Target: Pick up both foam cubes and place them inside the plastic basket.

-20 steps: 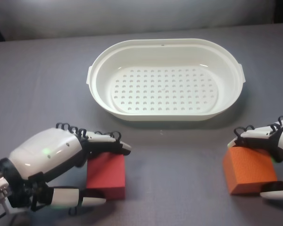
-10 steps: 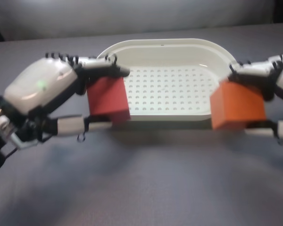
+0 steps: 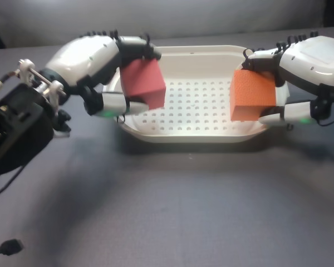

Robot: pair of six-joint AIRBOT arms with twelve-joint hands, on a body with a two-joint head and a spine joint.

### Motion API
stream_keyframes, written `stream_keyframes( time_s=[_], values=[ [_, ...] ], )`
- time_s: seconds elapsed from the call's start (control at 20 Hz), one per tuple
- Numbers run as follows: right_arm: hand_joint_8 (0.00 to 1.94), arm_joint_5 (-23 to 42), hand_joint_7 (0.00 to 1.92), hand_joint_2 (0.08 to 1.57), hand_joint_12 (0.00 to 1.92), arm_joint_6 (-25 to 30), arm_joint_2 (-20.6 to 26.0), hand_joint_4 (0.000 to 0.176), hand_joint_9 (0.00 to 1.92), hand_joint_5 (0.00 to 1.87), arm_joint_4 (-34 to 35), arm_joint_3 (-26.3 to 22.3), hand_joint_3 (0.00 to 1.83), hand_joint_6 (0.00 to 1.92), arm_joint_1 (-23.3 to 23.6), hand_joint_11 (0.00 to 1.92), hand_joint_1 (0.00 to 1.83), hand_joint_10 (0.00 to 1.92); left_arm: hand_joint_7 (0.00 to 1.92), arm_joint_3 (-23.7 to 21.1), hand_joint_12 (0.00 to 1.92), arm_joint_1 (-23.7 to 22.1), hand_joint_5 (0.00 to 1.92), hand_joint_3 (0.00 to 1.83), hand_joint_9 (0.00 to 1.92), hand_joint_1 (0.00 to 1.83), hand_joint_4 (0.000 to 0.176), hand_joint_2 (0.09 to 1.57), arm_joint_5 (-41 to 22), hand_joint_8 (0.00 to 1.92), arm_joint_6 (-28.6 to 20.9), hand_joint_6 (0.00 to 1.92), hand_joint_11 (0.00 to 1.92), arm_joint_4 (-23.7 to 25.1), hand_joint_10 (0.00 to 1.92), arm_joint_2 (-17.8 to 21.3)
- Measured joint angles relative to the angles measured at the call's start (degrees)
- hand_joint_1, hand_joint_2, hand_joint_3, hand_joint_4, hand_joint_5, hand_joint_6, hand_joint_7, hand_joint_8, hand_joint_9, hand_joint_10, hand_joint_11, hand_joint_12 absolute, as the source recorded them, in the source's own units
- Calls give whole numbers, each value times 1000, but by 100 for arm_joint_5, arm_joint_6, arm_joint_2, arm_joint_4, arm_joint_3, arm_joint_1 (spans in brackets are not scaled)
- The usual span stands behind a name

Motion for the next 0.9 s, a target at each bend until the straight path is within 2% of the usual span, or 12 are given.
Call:
stream_keyframes(
  time_s=[0.05,0.1,0.15,0.2,0.25,0.3,0.5,0.55,0.65,0.75,0.85,0.9],
  values=[
    [405,-129,155,1322,1612,-2,-26,7,30,13,50,35,0,442,17,11,69,1027,388,7,1577,33,338,0,66,757,18,1164,146,294,9,328,8,-66,896,-22],
    [154,-190,43,1275,1318,-28,-33,62,5,2,26,44,0,88,37,1,13,606,248,7,1362,37,223,0,12,649,63,1117,232,100,20,178,1,-50,444,-22],
    [30,-208,8,1245,840,-66,-37,69,0,0,31,44,0,17,52,0,2,141,52,7,854,37,87,3,2,529,106,1073,258,25,42,45,0,-61,88,-22],
    [5,-221,1,1219,367,-85,-48,81,0,0,48,44,0,3,72,0,0,27,10,7,350,37,17,3,0,494,135,1040,229,4,57,8,0,-83,17,-15],
    [0,-221,0,1199,73,-85,-48,91,0,0,48,28,0,0,74,0,0,5,1,4,69,42,3,0,0,485,167,990,227,0,98,1,0,-105,3,-2],
    [0,-223,0,1179,14,-127,-48,94,0,0,63,-7,0,0,74,0,0,0,0,-46,13,66,0,0,0,467,174,957,205,0,175,0,0,-122,0,46],
    [0,-205,0,1098,0,-498,155,125,0,0,149,-365,0,0,74,0,39,0,0,-374,0,256,0,0,0,515,176,921,-59,0,348,0,0,-260,0,321],
    [0,-103,0,1084,0,-507,254,149,0,0,216,-509,0,0,74,0,67,0,0,-525,0,369,0,0,0,514,176,938,-251,0,348,0,0,-302,0,459],
    [0,173,0,1093,0,-509,509,167,0,0,205,-815,0,0,66,0,65,0,0,-824,0,575,0,9,0,468,176,993,-713,0,341,0,0,-334,0,758],
    [0,730,0,1125,0,-511,800,157,0,0,199,-1132,0,0,-111,0,28,0,0,-1080,0,855,0,34,0,347,153,1064,-1401,0,275,0,0,-385,0,1032],
    [0,1200,0,1155,0,-516,1051,138,0,0,188,-1410,6,0,-393,0,56,0,0,-1268,0,1172,0,22,0,396,85,1250,-1958,0,142,0,0,-470,0,1224],
    [0,1508,0,1189,0,-511,1211,112,0,0,232,-1598,18,0,-597,0,43,0,0,-1421,0,1342,0,22,0,500,88,1288,-2284,0,116,0,0,-570,0,1316]
  ],
)
